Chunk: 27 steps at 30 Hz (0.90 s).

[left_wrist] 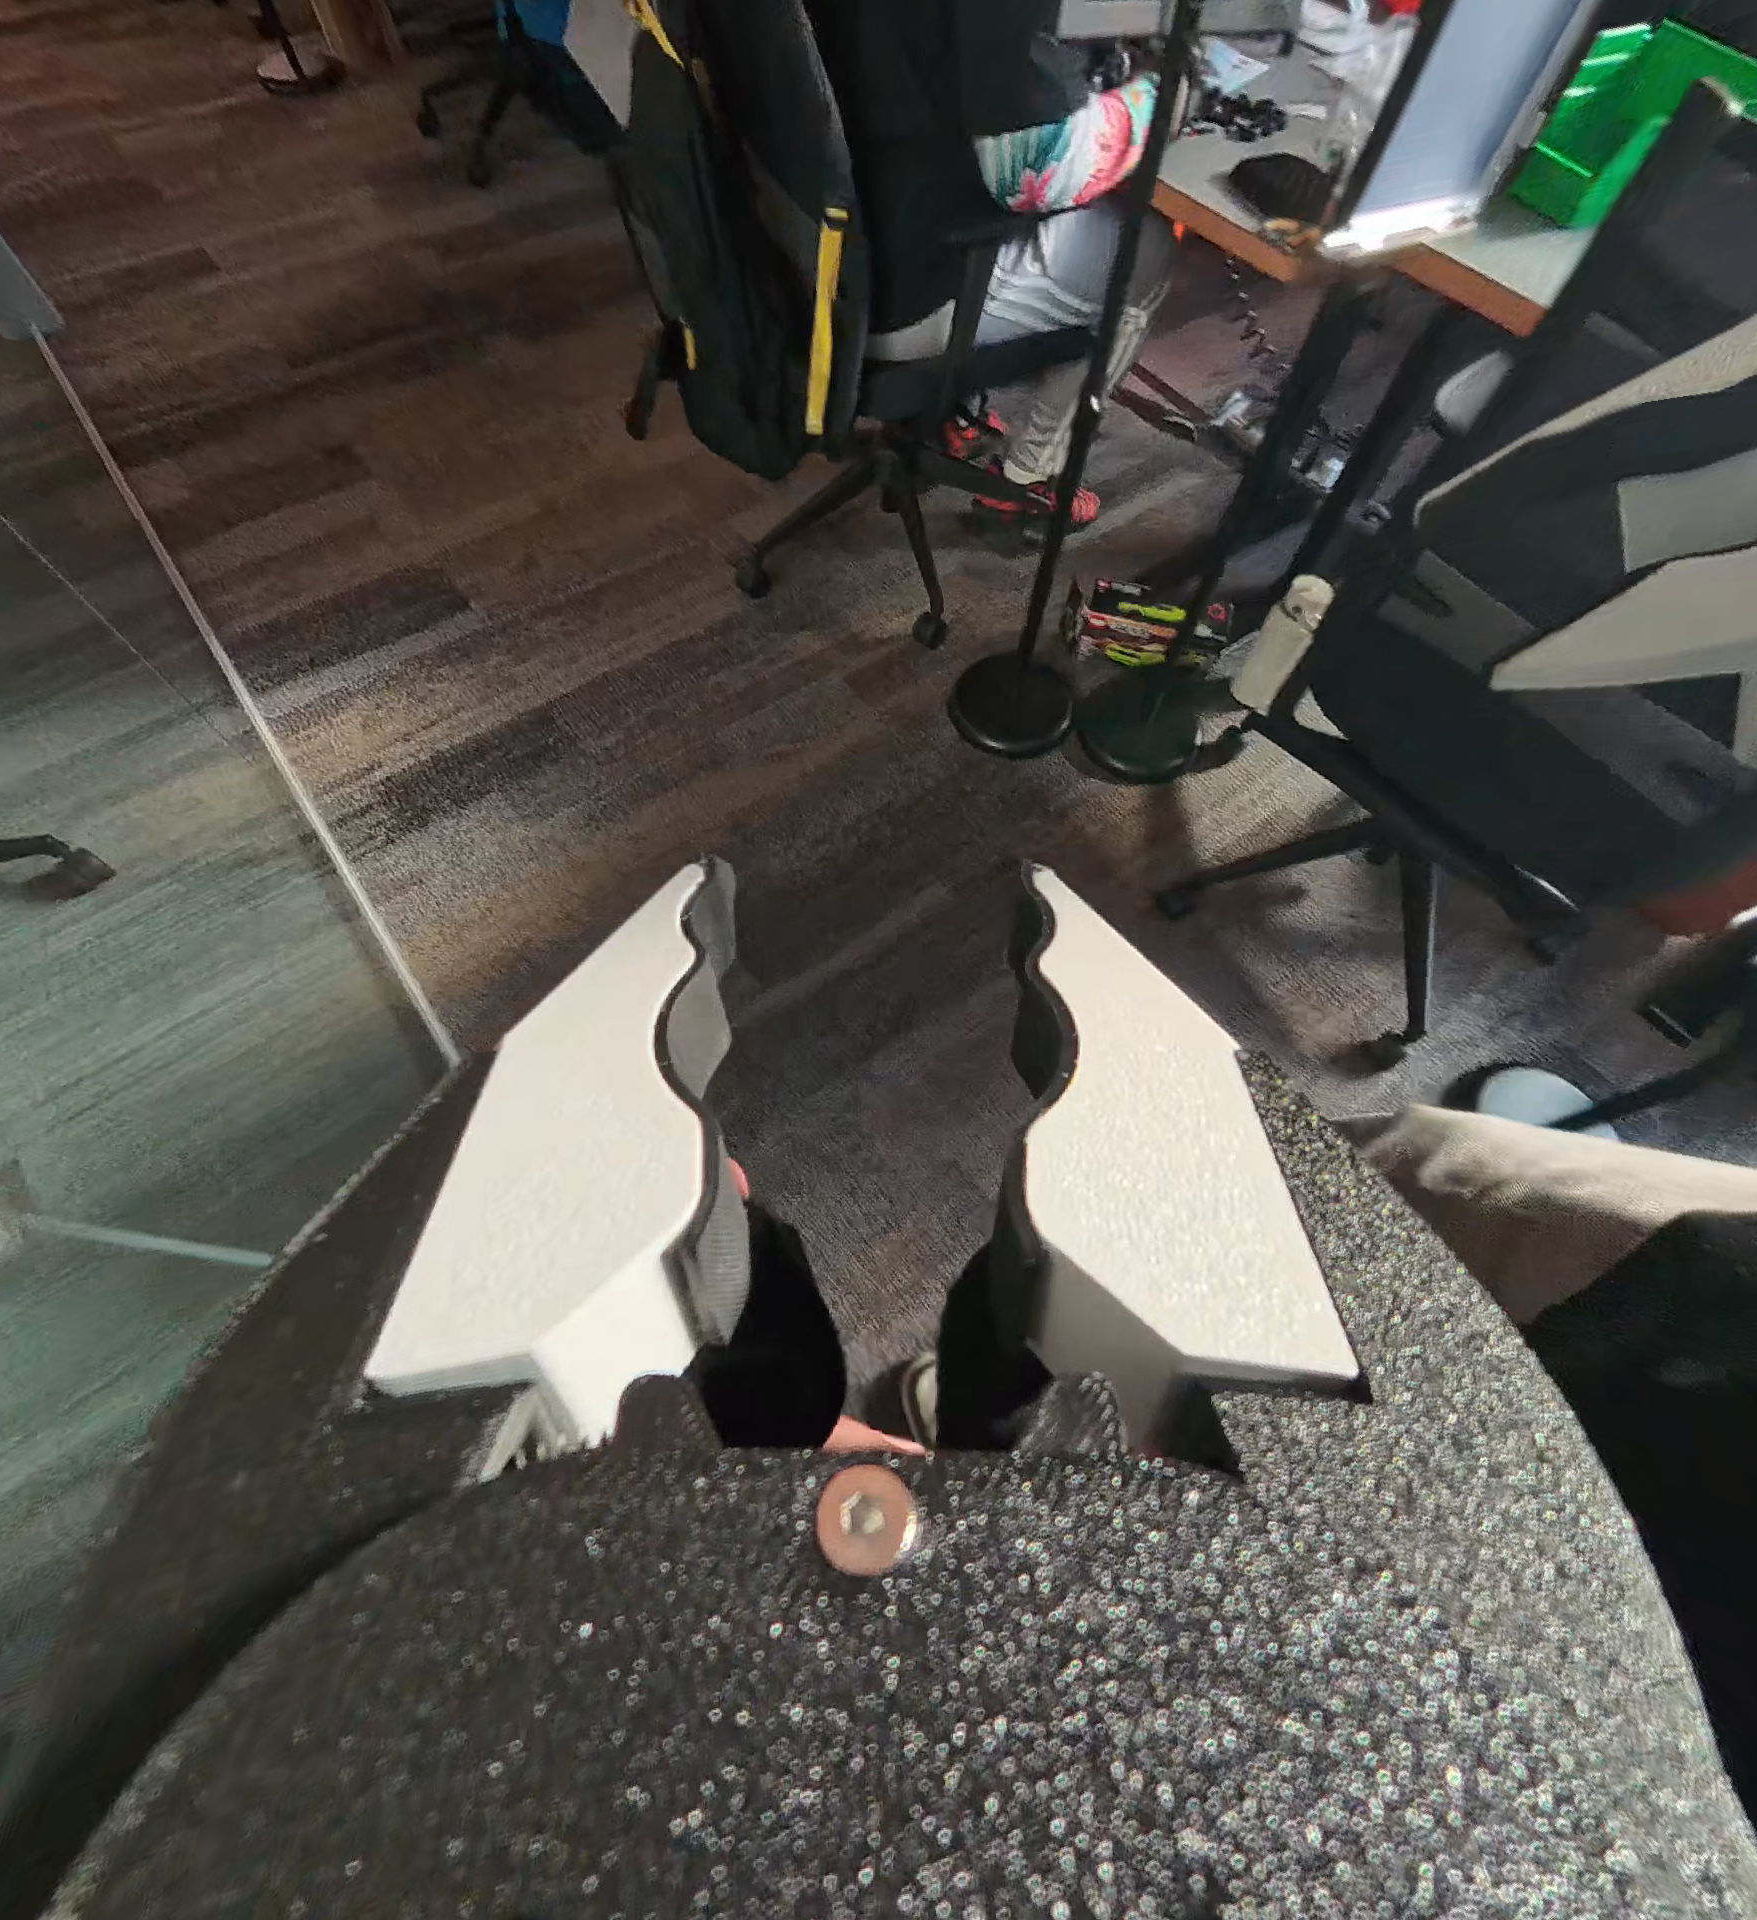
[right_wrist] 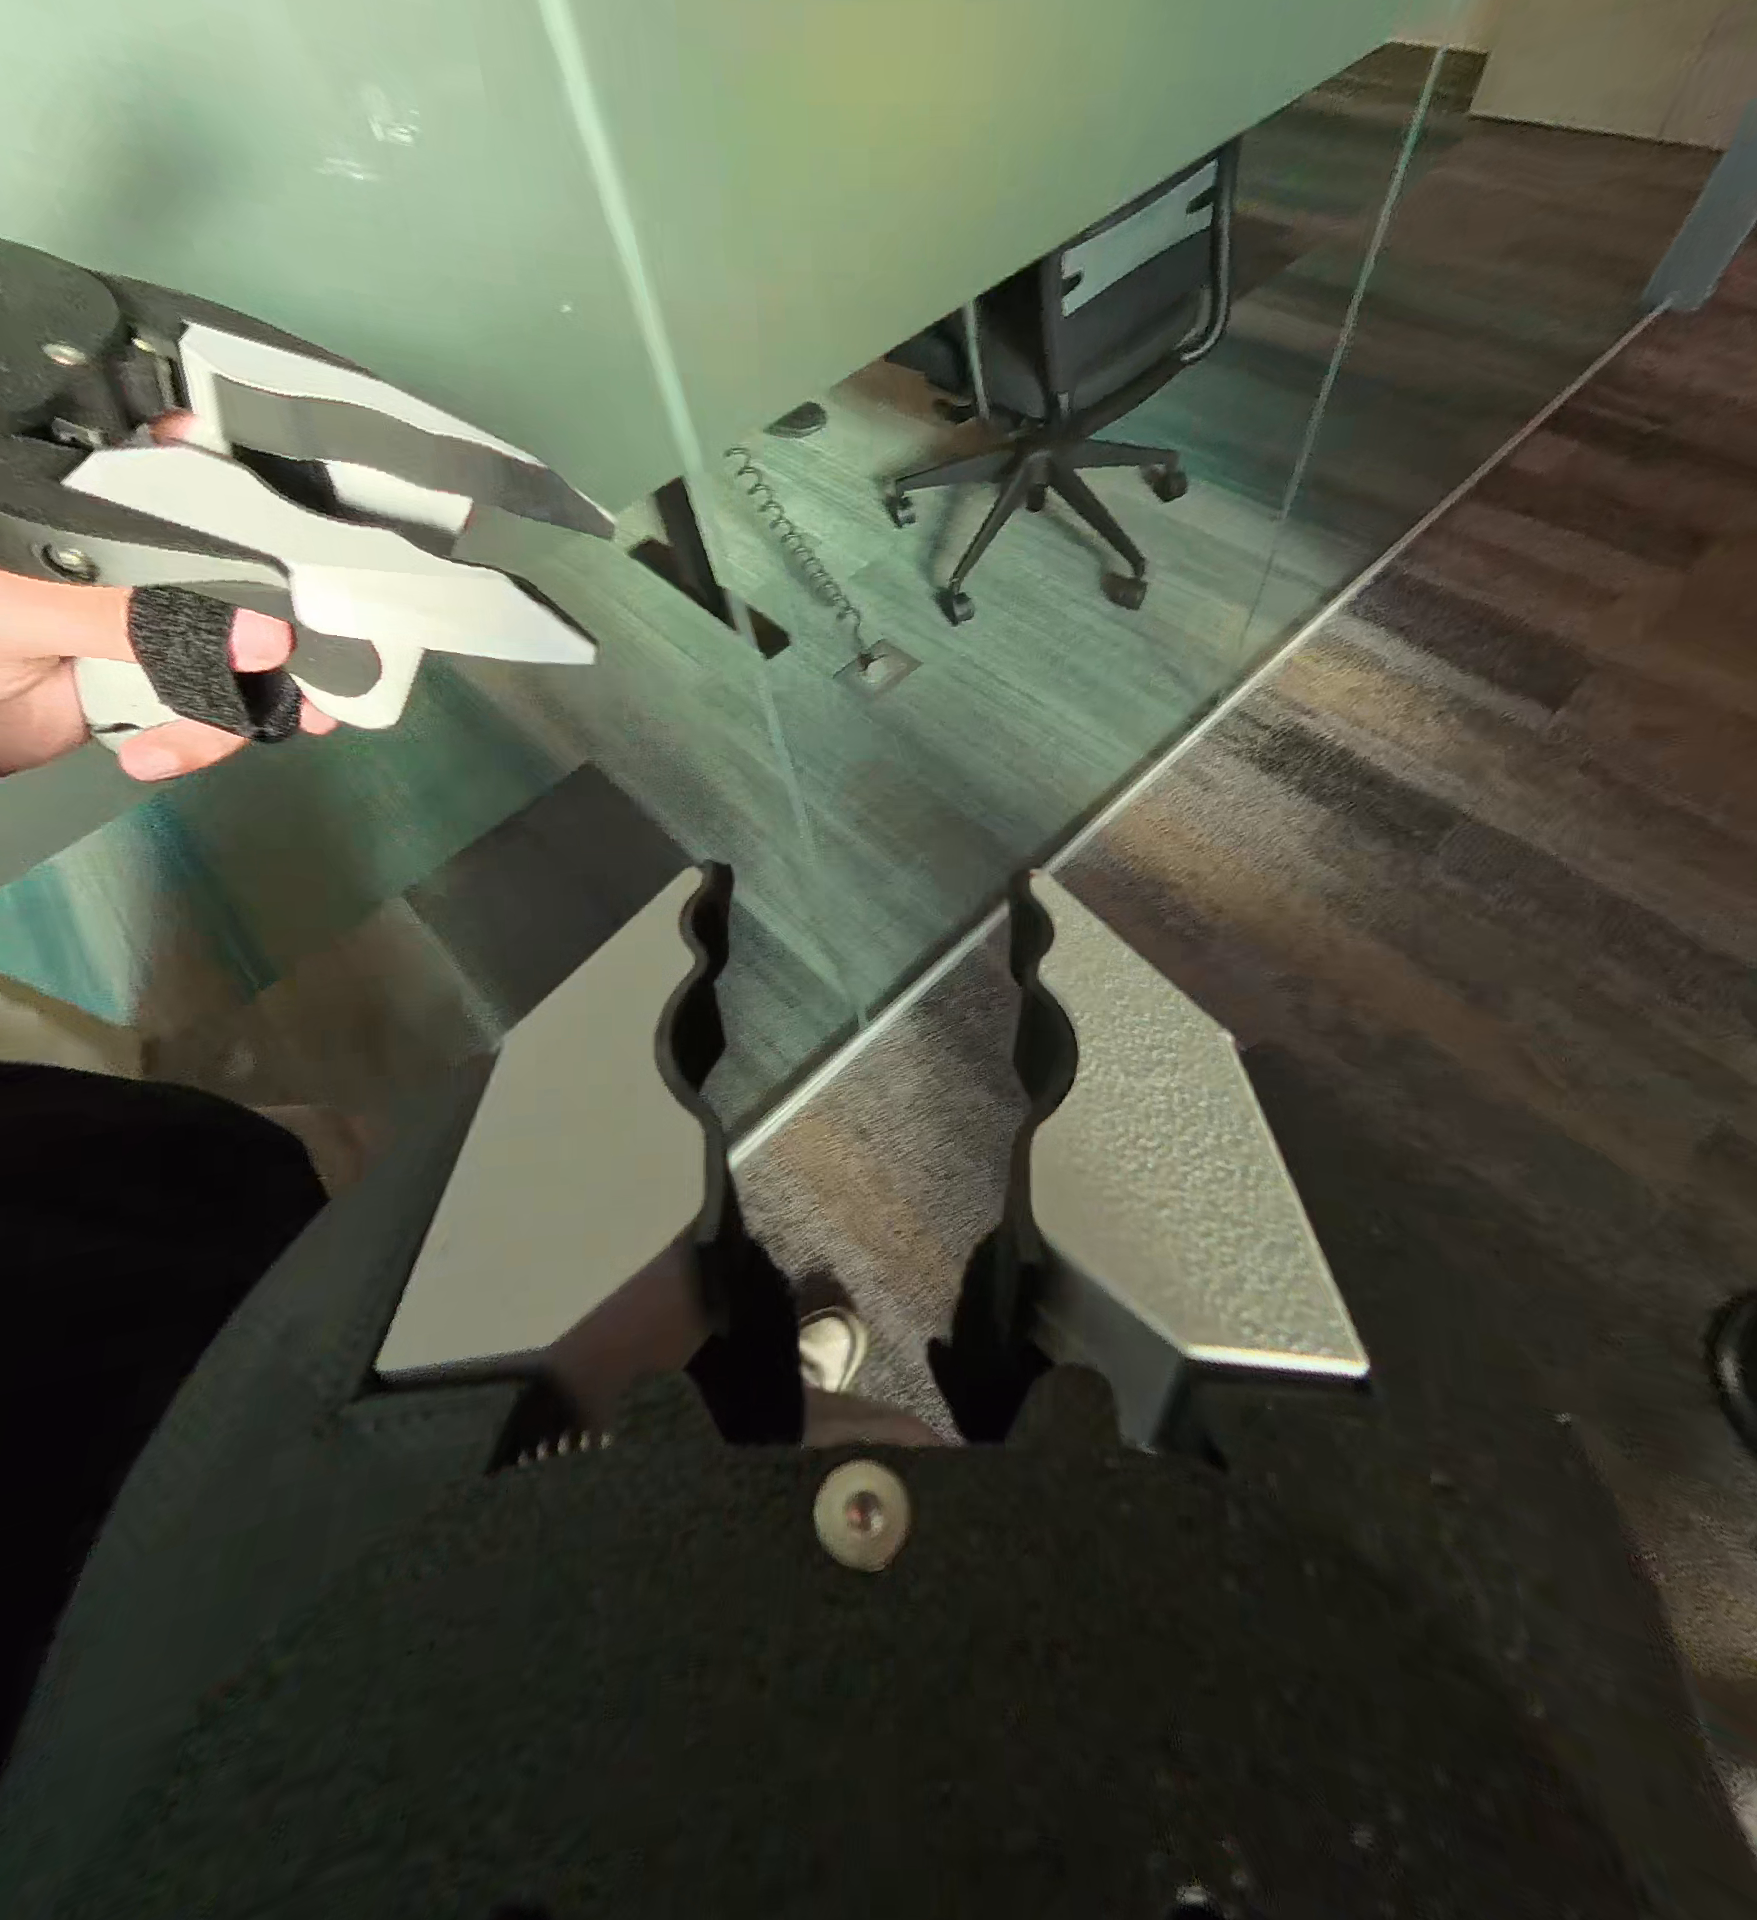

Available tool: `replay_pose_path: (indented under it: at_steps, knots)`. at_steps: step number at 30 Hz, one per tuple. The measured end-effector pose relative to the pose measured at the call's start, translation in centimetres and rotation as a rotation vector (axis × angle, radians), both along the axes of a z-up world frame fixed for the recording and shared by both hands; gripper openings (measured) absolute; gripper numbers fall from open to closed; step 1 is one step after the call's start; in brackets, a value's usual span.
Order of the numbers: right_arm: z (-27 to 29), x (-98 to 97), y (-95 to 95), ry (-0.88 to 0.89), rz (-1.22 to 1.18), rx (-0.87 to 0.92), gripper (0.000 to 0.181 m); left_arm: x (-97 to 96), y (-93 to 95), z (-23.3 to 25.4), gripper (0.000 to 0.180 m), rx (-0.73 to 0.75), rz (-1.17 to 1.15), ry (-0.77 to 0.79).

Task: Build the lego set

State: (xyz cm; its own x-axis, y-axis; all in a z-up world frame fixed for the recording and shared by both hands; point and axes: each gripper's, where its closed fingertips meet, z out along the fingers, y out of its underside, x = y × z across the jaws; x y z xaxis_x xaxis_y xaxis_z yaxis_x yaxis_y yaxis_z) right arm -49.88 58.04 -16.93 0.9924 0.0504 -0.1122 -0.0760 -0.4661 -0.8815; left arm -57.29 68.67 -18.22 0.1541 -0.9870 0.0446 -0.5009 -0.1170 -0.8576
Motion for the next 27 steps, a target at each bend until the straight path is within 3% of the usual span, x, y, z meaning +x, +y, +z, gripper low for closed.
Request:
replay_pose_path:
  at_steps: [12, 20, 22, 27]
  knots:
    - [-4.9, 30.6, 28.7, 0.089, -0.085, 0.041, 0.062, 29.7, 28.3, -3.2, 0.047, 0.049, 0.01, -0.031]
    - [-0.5, 53.6, 49.8, 0.036, -0.032, 0.058, 0.062, 51.2, 47.4, -0.1, 0.052, -0.014, 0.009, -0.011]
    - [1.2, 58.4, 55.0, 0.005, -0.007, 0.077, 0.061, 55.6, 51.8, -0.3, 0.062, -0.069, 0.012, -0.002]
    - [1.5, 69.8, 67.6, 0.006, 0.006, 0.108, 0.059, 67.6, 64.9, -3.3, 0.06, -0.112, 0.006, 0.005]
